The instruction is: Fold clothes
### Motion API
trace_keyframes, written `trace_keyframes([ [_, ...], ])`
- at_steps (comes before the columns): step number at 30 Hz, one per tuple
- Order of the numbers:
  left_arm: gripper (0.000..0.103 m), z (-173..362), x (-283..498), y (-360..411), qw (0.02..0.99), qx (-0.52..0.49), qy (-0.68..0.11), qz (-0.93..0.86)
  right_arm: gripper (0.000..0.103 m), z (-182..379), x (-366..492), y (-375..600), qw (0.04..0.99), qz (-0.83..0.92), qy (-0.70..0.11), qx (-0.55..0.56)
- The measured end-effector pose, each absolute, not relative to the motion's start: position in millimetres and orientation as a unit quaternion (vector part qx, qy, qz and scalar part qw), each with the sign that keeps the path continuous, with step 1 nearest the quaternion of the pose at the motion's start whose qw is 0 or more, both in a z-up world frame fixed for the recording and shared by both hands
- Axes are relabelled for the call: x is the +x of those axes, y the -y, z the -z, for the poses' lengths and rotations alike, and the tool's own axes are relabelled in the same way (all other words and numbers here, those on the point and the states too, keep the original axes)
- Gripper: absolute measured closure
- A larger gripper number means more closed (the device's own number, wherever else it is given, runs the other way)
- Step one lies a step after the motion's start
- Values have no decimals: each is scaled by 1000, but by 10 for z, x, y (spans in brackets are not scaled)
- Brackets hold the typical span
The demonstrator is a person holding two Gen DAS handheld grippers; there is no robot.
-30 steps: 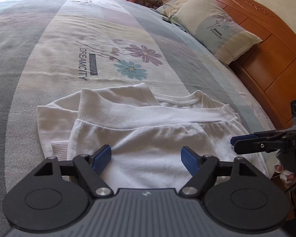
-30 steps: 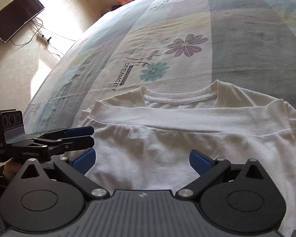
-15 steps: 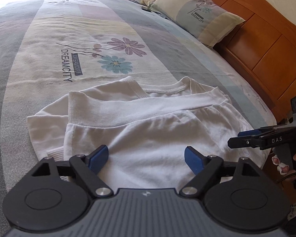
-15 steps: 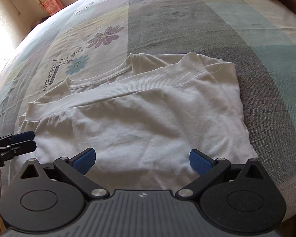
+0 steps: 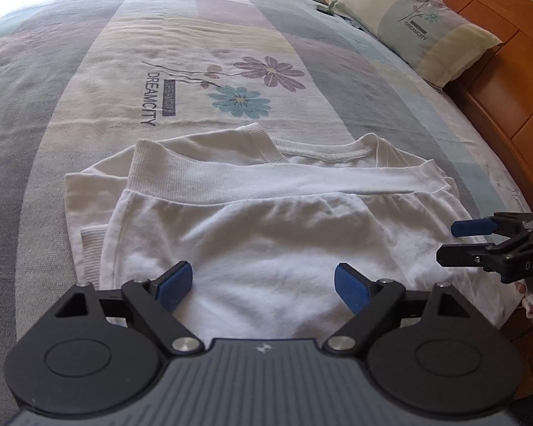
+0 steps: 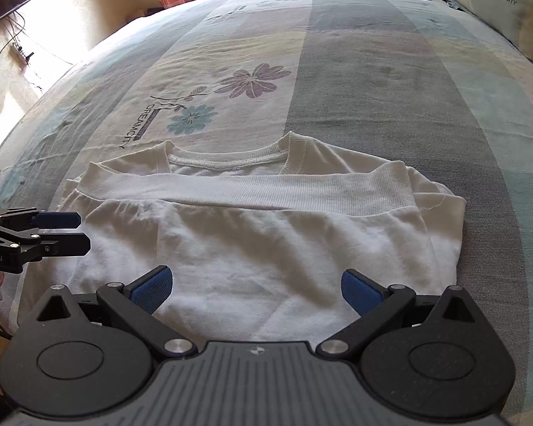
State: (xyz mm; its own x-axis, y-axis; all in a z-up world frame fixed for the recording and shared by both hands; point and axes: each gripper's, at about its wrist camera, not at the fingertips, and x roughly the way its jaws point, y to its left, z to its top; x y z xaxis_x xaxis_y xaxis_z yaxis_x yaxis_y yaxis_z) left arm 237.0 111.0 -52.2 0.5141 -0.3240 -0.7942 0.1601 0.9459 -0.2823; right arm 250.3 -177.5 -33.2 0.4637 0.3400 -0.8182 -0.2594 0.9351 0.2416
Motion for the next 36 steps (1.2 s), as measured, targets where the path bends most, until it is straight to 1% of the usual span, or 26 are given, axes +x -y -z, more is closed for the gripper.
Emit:
trace_keyframes([
  [3, 16, 447, 2172, -1040, 873, -93, -469, 98, 0, 433, 2537, 1943, 841, -214, -496, 38],
  [6, 16, 371, 1979, -966, 879, -98, -464, 58, 0, 397, 2528, 2100, 831, -246, -496, 48],
  [10, 15, 257, 1910, -751, 891, -79, -442, 68, 0, 266, 2510, 2163, 833, -277, -475, 53],
  [12, 15, 347, 1956, -694, 888, -79, -452, 44, 0, 276, 2531, 2119, 823, -310, -471, 65],
  [15, 17, 527, 1971, -796, 875, -106, -472, -27, 0, 386, 2557, 2103, 812, -320, -485, 55],
  [18, 16, 432, 1947, -870, 874, -147, -462, -32, 0, 482, 2579, 2150, 802, -325, -499, 45],
  [24, 16, 281, 2067, -926, 898, -109, -424, -50, 0, 515, 2675, 2224, 787, -350, -505, 62],
  [25, 16, 328, 2100, -971, 895, -108, -428, -55, 0, 513, 2678, 2207, 788, -347, -505, 61],
  [27, 17, 470, 2170, -1097, 875, -120, -464, -74, 0, 512, 2648, 2194, 793, -339, -502, 62],
  [33, 16, 330, 2028, -1196, 891, -140, -432, -31, 0, 501, 2529, 2159, 811, -311, -492, 60],
  [36, 17, 460, 2034, -1286, 879, -149, -452, -33, 0, 491, 2486, 2101, 819, -291, -492, 55],
])
